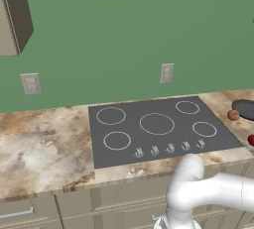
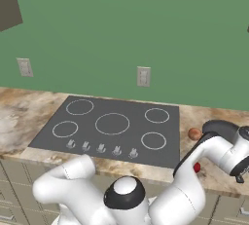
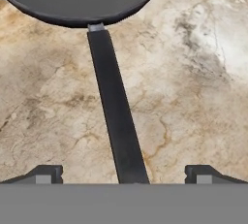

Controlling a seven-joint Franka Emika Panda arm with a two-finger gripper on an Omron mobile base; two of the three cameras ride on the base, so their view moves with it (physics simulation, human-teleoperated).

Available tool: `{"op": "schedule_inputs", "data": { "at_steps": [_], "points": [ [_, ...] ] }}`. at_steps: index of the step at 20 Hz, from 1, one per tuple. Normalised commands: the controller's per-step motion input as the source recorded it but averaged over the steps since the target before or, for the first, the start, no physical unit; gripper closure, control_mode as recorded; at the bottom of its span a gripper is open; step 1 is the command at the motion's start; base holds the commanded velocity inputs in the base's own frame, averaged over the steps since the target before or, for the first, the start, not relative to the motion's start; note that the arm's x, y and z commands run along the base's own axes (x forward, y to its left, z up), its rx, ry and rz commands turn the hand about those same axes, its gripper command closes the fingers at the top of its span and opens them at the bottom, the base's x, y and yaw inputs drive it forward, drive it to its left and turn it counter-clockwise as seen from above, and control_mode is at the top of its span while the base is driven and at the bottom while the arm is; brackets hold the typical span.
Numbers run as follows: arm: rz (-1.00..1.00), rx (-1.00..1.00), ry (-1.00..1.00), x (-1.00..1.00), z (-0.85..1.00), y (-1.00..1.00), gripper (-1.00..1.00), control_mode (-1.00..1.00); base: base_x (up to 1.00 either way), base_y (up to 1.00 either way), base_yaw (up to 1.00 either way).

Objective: Place the pan on the rear right burner on the stove. Then place the tomato and the onion in the pan and turn on the rear right burner.

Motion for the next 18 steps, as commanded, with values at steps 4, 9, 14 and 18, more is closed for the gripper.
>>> {"op": "schedule_inputs", "data": {
  "at_steps": [4, 9, 14, 18],
  "points": [
    [0.0, 0.0, 0.0, 0.0, -0.2, 0.0, -1.0, -1.0, 0.0, 0.0, 0.0],
    [0.0, 0.0, 0.0, 0.07, -0.17, 0.0, -1.0, -1.0, 0.0, 0.0, 0.0],
    [0.0, 0.0, 0.0, 0.2, -0.06, -0.01, -1.0, -1.0, 0.0, 0.0, 0.0],
    [0.0, 0.0, 0.0, 0.12, -0.1, -0.04, -1.0, -1.0, 0.0, 0.0, 0.0]
  ]
}}
